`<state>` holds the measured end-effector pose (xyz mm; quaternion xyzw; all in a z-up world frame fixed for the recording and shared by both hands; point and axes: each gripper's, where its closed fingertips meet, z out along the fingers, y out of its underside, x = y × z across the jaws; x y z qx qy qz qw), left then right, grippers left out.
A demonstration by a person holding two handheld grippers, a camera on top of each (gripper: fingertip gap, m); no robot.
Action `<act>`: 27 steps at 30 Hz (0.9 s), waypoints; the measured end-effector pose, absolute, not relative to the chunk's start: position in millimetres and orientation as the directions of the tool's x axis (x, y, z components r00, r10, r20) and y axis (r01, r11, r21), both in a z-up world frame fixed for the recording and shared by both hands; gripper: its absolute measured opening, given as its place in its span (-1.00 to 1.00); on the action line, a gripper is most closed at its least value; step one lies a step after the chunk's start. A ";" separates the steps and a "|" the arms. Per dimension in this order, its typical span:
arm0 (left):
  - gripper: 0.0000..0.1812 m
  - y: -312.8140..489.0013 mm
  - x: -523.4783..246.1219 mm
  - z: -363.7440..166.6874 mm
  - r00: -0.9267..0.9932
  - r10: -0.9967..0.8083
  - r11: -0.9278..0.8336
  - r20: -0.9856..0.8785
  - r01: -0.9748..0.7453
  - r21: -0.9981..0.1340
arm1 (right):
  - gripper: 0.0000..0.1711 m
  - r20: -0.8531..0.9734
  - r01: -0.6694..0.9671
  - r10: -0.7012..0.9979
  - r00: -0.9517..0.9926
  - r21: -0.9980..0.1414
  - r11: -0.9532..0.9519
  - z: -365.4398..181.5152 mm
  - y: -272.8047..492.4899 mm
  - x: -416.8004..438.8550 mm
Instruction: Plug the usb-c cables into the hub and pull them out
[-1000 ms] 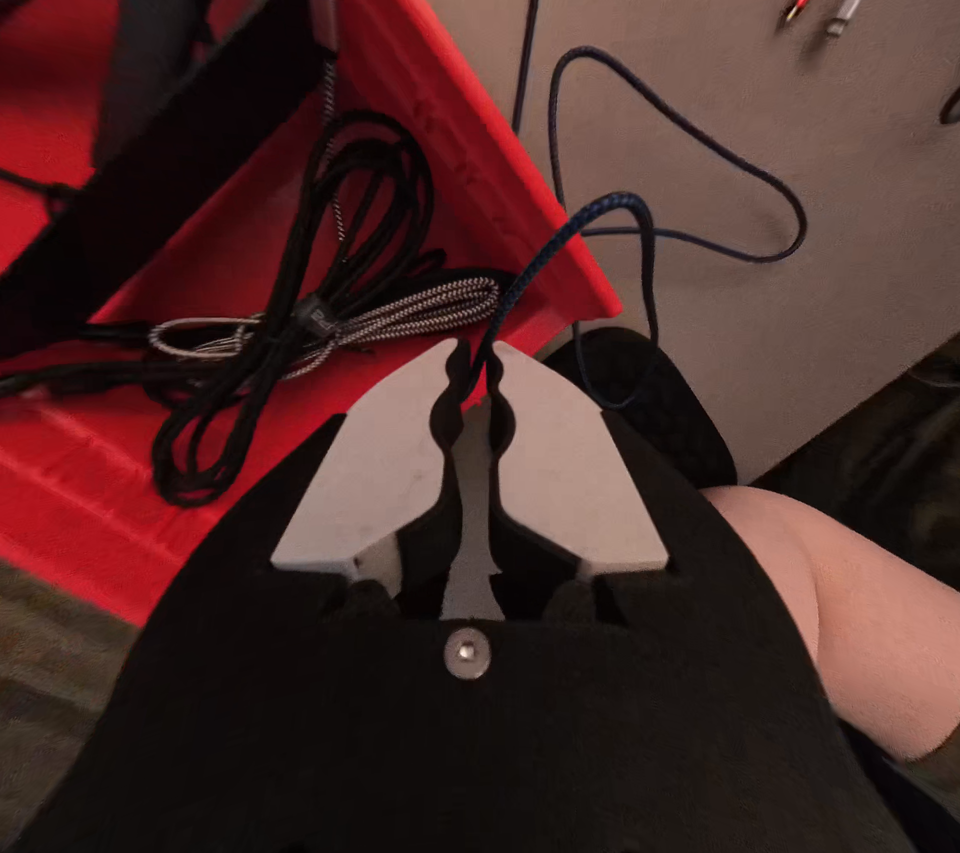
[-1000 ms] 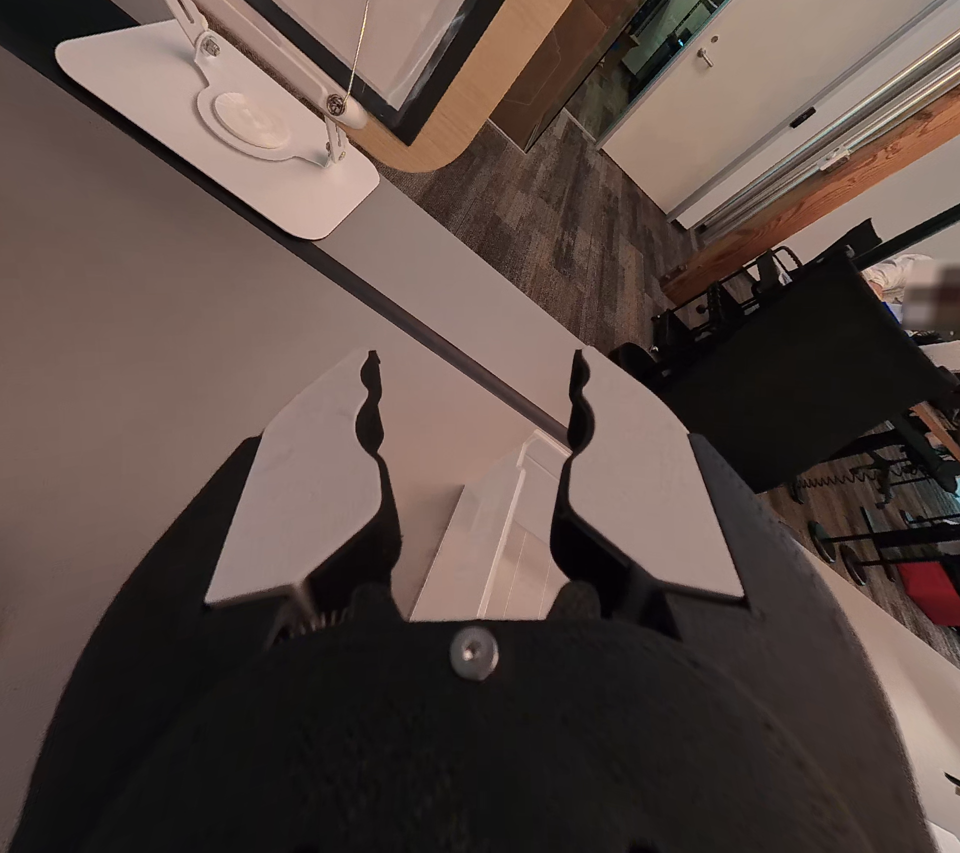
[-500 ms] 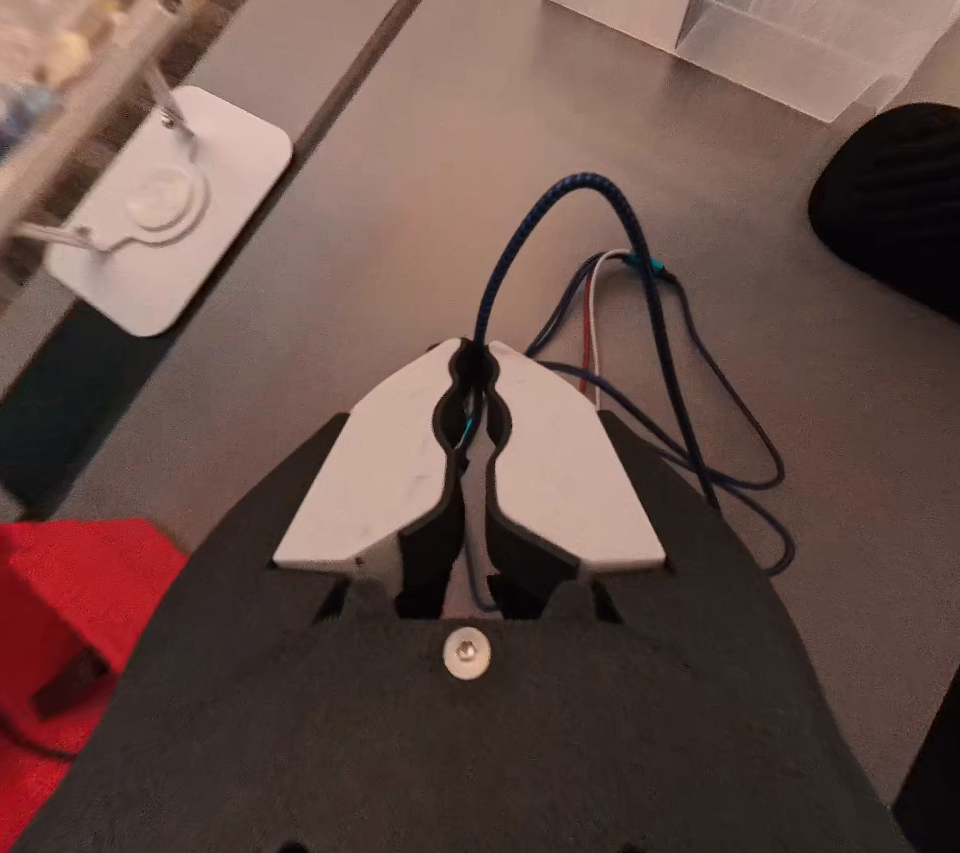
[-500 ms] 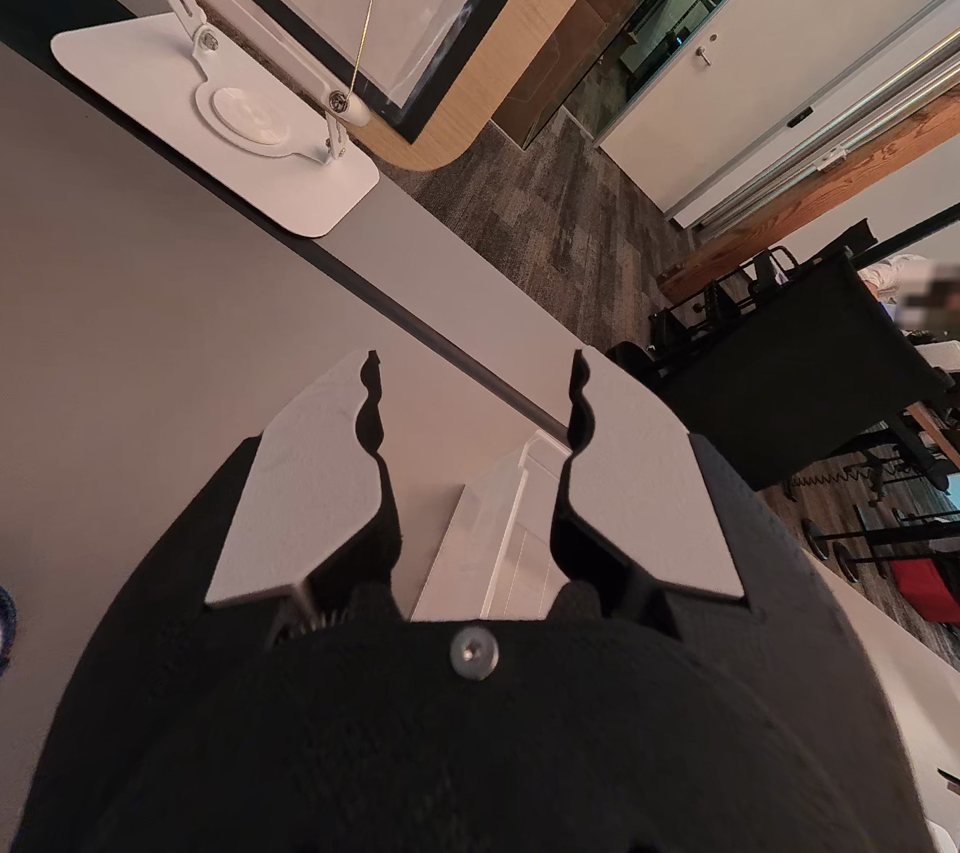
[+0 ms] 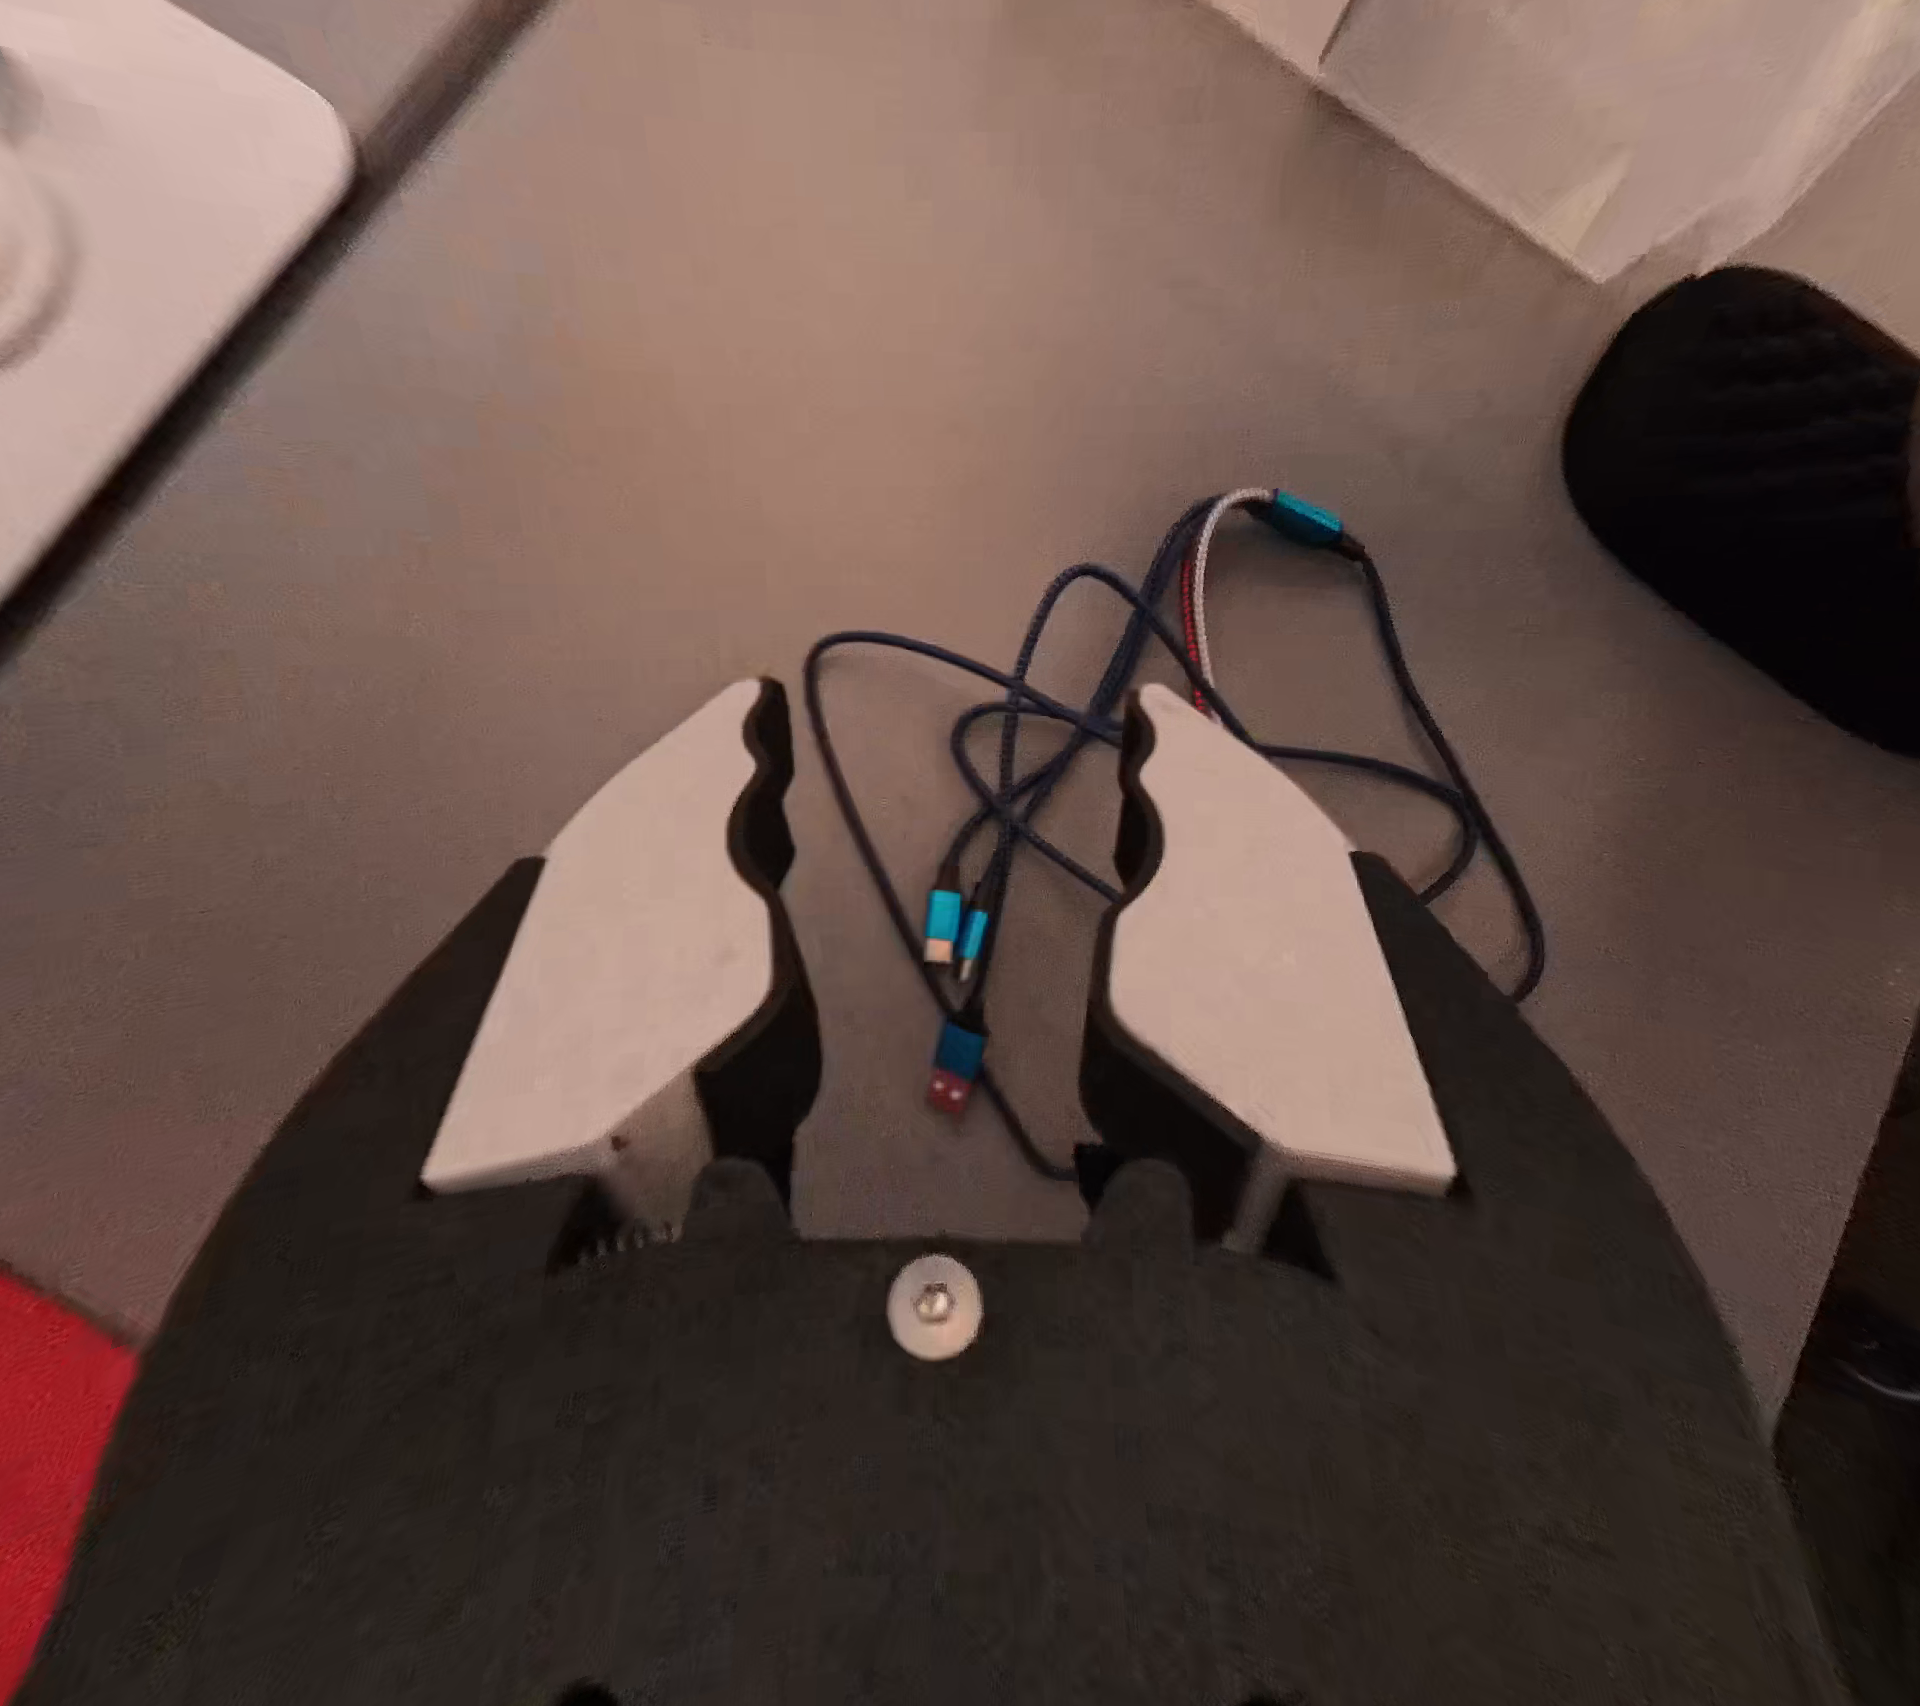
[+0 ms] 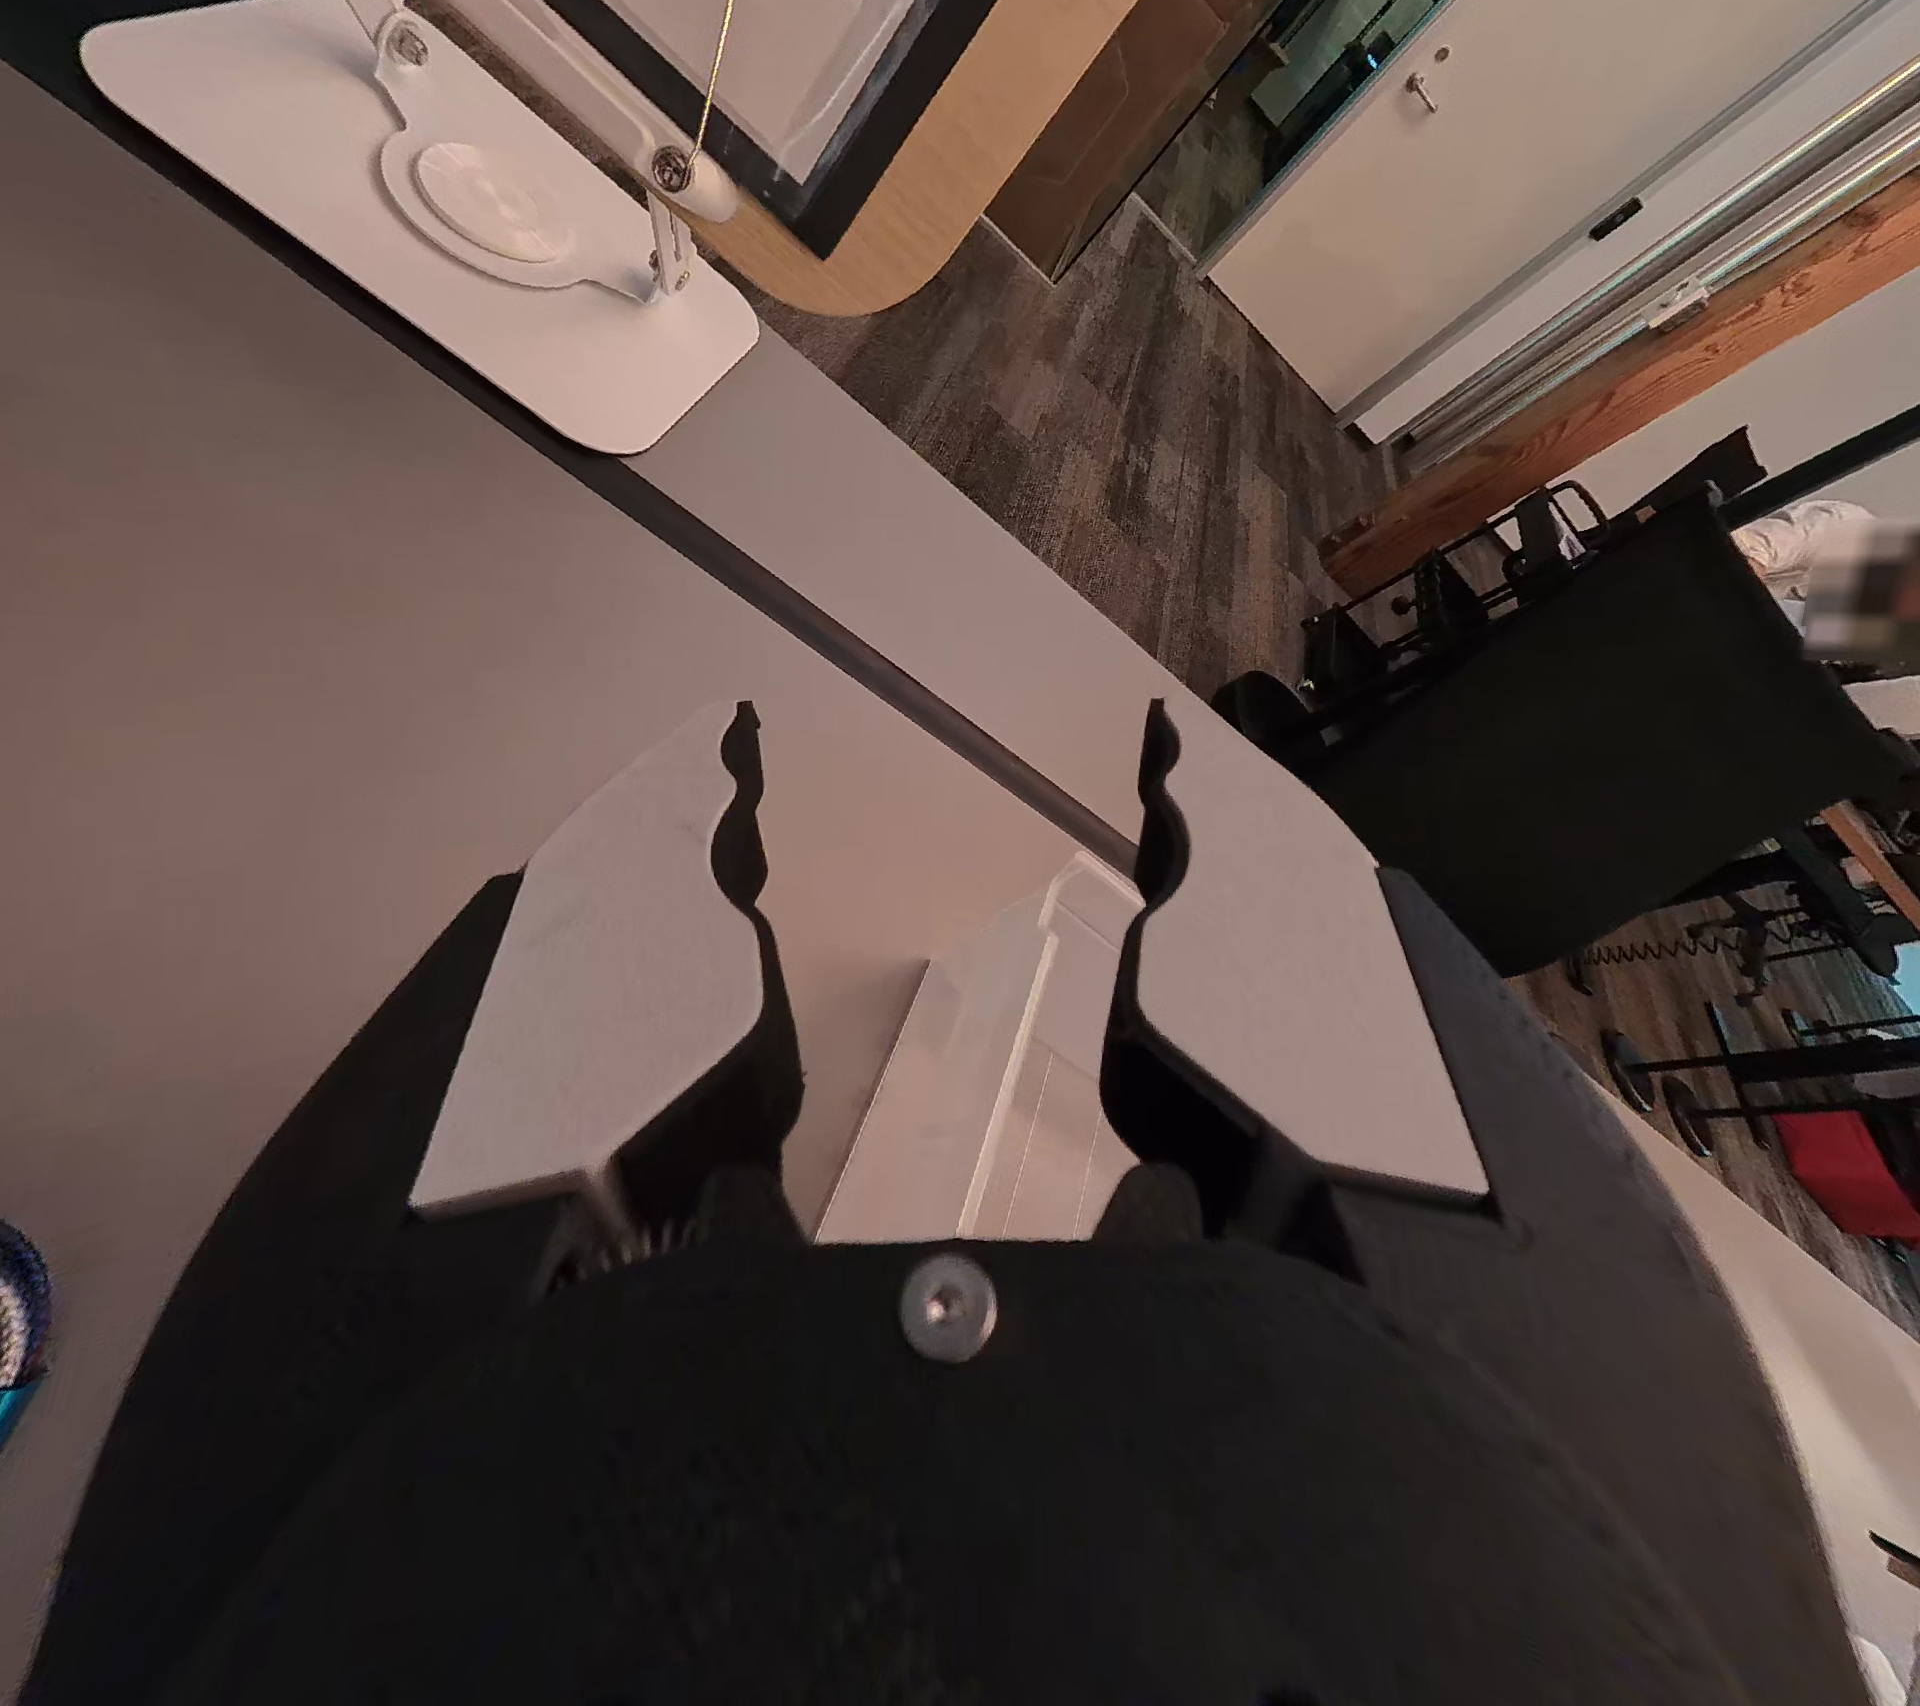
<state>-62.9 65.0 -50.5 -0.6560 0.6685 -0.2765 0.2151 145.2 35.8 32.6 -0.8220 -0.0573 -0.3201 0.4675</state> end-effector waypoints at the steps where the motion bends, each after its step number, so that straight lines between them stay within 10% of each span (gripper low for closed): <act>1: -0.32 76.8 -70.2 -25.4 -0.029 -0.999 -0.010 0.043 -0.707 -0.707 | -0.17 0.578 0.393 -0.207 0.789 -0.735 -0.553 33.9 35.3 145.1; 10: -0.49 261.0 -212.4 61.2 0.323 -0.914 0.101 -0.244 -0.401 -0.911 | -0.17 0.567 0.401 -0.186 0.802 -0.743 -0.536 36.0 37.3 140.5; 20: -0.48 325.7 -261.8 -85.6 -0.116 -0.922 0.217 -0.370 -0.945 -0.245 | -0.17 0.588 0.405 -0.159 0.793 -0.704 -0.583 20.2 42.9 142.2; 27: -0.46 338.2 -265.2 -134.6 -0.208 -0.943 0.238 -0.259 -0.967 -0.089 | -0.17 0.598 0.411 -0.143 0.789 -0.686 -0.600 14.2 45.7 142.8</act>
